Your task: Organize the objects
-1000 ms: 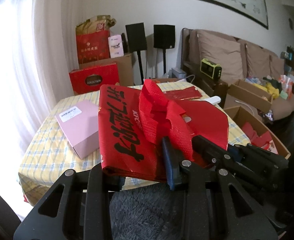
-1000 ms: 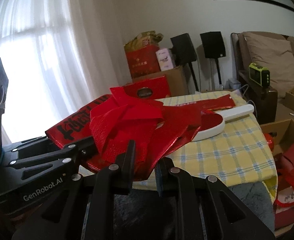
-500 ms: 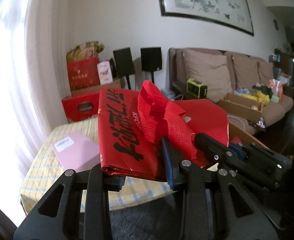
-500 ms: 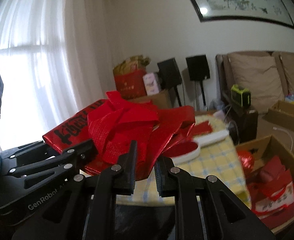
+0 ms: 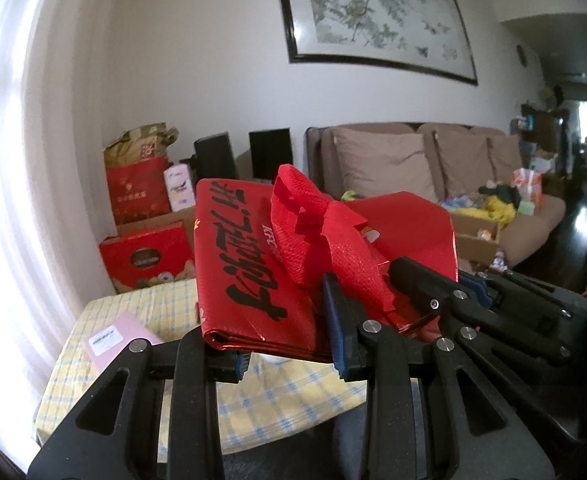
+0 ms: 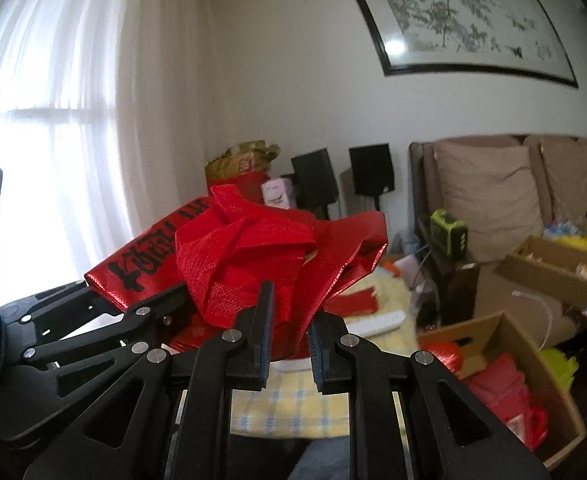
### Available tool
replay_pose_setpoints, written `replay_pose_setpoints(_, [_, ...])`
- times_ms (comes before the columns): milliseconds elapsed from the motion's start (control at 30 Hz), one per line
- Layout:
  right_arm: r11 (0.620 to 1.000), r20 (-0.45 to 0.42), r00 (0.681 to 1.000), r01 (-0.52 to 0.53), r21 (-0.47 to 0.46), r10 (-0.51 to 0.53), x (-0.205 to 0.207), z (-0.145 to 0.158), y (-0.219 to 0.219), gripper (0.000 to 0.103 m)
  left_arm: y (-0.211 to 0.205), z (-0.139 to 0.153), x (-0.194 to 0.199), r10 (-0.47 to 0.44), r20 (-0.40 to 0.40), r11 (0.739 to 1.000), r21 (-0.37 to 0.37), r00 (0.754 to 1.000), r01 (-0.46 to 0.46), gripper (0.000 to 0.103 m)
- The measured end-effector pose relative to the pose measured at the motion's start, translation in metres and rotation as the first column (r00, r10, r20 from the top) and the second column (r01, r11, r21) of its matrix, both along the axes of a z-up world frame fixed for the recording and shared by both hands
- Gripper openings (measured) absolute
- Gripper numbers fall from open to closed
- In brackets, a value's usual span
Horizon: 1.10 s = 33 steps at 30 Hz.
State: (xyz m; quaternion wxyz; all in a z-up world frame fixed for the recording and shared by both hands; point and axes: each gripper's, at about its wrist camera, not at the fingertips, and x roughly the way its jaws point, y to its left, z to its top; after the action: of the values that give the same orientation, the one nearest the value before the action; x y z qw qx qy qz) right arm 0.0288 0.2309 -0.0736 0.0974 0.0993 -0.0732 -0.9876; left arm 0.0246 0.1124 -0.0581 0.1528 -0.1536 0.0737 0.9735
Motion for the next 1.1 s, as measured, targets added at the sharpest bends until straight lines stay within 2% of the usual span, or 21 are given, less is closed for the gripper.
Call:
replay_pose_setpoints(100, [1.000, -0.021, 1.000, 0.010, 0.015, -0.010, 0.005, 0.012, 0.005, 0.016, 0.001, 0.012, 0.002, -0.018, -0.015, 0.999, 0.038, 1.000, 0.018, 0.029])
replay_pose_setpoints(167, [1.000, -0.034, 0.999, 0.007, 0.004, -0.007, 0.006, 0.018, 0.012, 0.016, 0.004, 0.016, 0.003, -0.017, -0.035, 0.999, 0.038, 0.999, 0.018, 0.029])
replay_pose_setpoints(267, [1.000, -0.048, 0.999, 0.003, 0.006, -0.003, 0.005, 0.017, 0.019, 0.016, 0.013, 0.017, 0.002, -0.006, -0.043, 1.000, 0.026, 0.999, 0.007, 0.029])
replay_pose_setpoints(400, [1.000, -0.051, 0.999, 0.007, -0.011, -0.007, 0.004, 0.019, 0.029, 0.016, 0.014, 0.022, 0.004, -0.016, -0.039, 0.997, 0.073, 0.999, 0.019, 0.030])
replay_pose_setpoints(800, [1.000, -0.092, 0.996, 0.013, 0.026, -0.010, 0.016, 0.038, 0.036, 0.016, 0.022, 0.038, 0.013, -0.031, -0.098, 0.997, 0.068, 0.995, 0.037, 0.030])
replay_pose_setpoints(933, [0.999, -0.108, 0.994, 0.028, 0.025, -0.025, 0.021, 0.045, 0.041, 0.016, 0.025, 0.046, 0.012, -0.045, -0.080, 0.991, 0.121, 0.996, 0.055, 0.030])
replay_pose_setpoints(1100, [0.999, -0.132, 0.990, 0.050, 0.018, -0.048, 0.029, 0.055, 0.053, 0.016, 0.035, 0.056, 0.016, -0.072, -0.107, 0.988, 0.132, 0.992, 0.086, 0.030])
